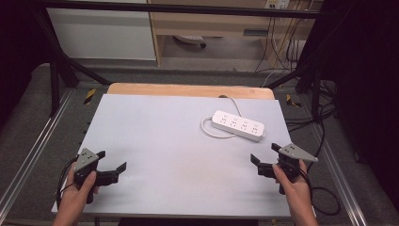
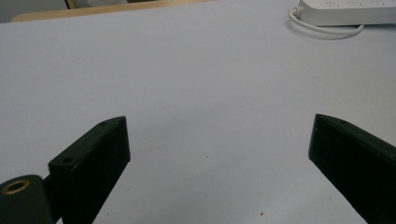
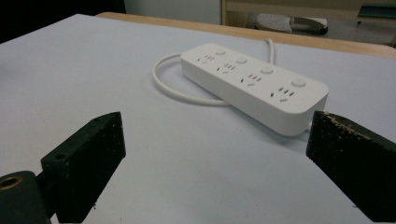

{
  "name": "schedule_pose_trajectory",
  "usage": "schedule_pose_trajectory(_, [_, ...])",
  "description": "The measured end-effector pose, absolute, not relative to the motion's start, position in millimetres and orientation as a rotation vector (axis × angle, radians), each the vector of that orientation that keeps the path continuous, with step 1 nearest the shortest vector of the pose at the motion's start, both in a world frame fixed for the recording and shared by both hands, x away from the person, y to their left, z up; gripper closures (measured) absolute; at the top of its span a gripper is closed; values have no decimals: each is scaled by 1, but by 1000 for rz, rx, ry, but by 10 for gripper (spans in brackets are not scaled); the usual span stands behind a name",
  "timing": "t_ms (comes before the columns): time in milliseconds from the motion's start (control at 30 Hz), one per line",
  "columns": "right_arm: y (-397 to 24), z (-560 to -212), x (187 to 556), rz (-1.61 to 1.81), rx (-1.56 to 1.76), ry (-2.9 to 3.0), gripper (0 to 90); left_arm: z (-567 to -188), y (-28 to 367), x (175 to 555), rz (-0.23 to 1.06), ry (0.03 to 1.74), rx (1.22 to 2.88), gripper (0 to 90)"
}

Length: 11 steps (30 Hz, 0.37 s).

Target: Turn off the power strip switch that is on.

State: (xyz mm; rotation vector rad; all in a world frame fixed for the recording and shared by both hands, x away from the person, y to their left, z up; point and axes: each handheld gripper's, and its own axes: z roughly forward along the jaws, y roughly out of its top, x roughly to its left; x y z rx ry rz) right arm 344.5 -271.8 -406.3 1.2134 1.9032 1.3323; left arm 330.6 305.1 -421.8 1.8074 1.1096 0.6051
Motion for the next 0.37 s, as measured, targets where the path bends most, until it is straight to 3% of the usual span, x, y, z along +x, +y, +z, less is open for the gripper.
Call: schedule_pose_trajectory(367, [-266, -445, 335, 1263, 1259, 2038, 44, -422, 303, 331, 607, 1109, 1810, 53])
